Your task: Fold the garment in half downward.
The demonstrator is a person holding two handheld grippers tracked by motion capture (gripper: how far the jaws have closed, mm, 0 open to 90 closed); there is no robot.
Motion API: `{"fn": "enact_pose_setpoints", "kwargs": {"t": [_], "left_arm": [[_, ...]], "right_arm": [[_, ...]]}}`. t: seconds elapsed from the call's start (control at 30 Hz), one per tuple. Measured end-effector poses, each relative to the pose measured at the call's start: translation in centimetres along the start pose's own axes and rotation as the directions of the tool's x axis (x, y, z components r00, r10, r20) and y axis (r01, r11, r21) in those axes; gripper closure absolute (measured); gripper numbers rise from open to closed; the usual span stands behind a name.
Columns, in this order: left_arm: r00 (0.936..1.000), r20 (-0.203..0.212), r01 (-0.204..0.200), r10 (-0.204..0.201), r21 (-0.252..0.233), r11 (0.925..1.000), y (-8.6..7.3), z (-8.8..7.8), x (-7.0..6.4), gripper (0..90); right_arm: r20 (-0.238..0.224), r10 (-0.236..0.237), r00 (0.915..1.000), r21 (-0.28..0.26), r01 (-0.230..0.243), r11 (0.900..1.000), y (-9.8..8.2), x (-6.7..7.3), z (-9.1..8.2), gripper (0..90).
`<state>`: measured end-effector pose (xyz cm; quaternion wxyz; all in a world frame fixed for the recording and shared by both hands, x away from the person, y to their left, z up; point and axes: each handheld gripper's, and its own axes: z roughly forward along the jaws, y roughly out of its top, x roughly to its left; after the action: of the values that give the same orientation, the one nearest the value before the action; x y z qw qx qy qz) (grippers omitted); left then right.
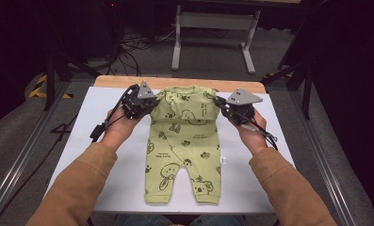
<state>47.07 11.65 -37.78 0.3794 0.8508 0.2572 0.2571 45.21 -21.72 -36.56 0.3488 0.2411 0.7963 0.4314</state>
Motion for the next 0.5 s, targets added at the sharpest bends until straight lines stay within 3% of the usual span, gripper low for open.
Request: {"fn": "enact_pose_setpoints", "kwargs": {"t": [0.2,0.5], "left_arm": [[0.9994,0.000,-0.033,0.033,0.002,0.9994,-0.7,-0.7,-1.3,84.5],[0.9992,0.013,-0.039,0.039,-0.010,0.9992,-1.9,-1.7,-2.7,84.5]], "right_arm": [[0.000,0.007,1.0000,-0.012,-0.007,1.000,-0.7,0.7,-1.2,85.3],[-0.015,0.009,0.9998,-0.018,-0.010,1.000,-1.5,1.9,-2.5,87.3]]}}
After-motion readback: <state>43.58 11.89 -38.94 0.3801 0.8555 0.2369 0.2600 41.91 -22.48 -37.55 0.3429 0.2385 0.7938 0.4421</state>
